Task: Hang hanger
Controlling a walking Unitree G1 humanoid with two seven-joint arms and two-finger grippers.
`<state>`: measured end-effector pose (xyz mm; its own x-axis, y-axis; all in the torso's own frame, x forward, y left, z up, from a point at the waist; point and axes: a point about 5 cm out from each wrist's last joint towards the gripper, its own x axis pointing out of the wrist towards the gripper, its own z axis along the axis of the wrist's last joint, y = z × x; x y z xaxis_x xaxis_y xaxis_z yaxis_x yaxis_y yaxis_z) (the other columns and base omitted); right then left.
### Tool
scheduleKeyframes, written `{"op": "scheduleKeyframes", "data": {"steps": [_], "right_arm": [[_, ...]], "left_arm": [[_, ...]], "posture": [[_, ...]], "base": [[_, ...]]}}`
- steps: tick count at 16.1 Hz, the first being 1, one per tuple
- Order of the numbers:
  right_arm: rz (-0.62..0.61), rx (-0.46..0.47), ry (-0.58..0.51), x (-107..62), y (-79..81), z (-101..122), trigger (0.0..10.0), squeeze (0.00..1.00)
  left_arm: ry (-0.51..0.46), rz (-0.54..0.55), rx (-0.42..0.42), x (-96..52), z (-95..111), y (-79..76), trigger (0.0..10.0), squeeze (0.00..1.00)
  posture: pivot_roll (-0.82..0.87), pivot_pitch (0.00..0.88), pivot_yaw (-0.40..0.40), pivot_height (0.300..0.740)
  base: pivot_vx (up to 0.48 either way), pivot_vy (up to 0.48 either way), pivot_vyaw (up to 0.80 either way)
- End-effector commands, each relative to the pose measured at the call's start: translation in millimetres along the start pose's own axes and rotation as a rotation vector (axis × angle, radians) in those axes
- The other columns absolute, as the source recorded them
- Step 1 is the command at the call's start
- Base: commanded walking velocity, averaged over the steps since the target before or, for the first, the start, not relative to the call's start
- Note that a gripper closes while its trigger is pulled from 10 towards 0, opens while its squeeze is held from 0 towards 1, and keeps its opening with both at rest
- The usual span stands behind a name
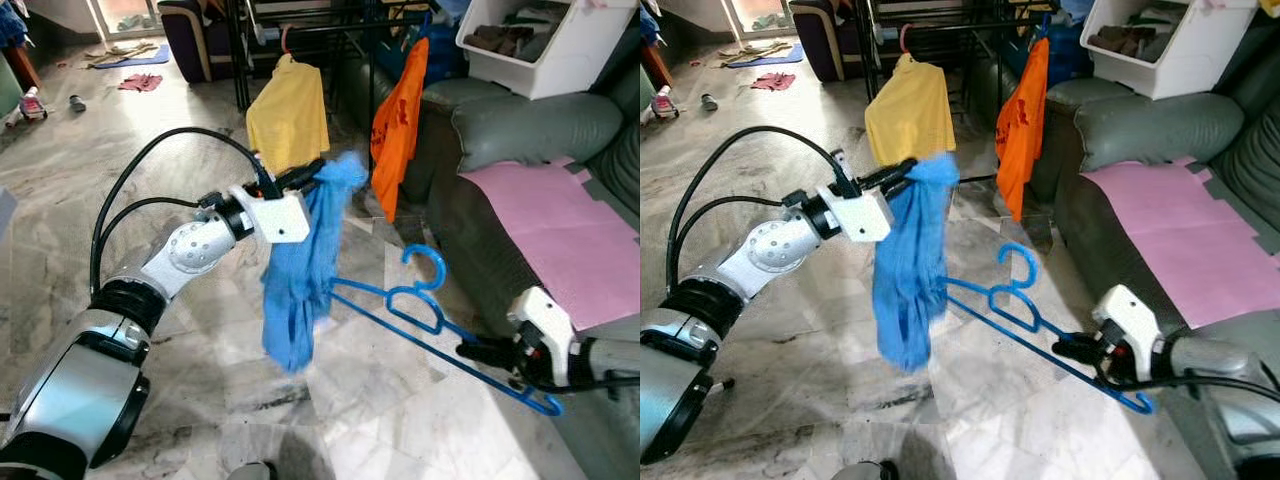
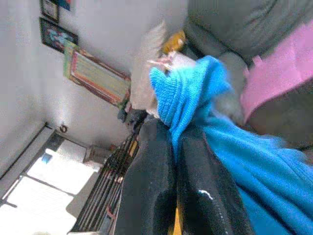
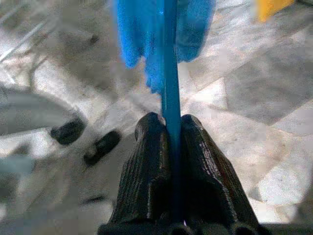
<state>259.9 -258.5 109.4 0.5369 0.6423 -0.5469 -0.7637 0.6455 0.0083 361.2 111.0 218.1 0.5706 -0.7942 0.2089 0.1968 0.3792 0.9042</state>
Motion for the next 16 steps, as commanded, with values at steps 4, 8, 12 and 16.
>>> {"op": "scheduleKeyframes", "data": {"steps": [4, 8, 12, 16], "right_arm": [[-0.311, 0.276, -0.254, 10.8, -38.1, 14.9, 10.0, 0.00], [-0.520, 0.455, -0.340, 14.2, -61.7, 17.4, 10.0, 0.00], [-0.331, 0.402, -0.440, 30.5, -42.1, 43.9, 10.0, 0.00], [-0.245, 0.280, -0.379, 21.6, -31.8, 39.2, 10.0, 0.00]], "left_arm": [[-0.234, 0.125, -0.121, 13.6, 48.0, 0.1, 10.0, 0.00], [-0.356, 0.040, -0.286, 20.3, 88.4, -41.0, 10.0, 0.00], [-0.318, -0.028, -0.271, 17.7, 84.8, -66.6, 10.0, 0.00], [-0.131, -0.074, -0.195, 4.5, 49.1, -53.2, 10.0, 0.00]], "posture": [[0.01, 0.067, -0.010, 0.740], [0.01, 0.072, -0.015, 0.740], [0.01, 0.076, -0.014, 0.740], [0.00, 0.079, -0.010, 0.740]], "base": [[0.000, 0.000, 0.00], [0.000, 0.000, 0.00], [0.000, 0.000, 0.00], [0.000, 0.000, 0.00]]}}
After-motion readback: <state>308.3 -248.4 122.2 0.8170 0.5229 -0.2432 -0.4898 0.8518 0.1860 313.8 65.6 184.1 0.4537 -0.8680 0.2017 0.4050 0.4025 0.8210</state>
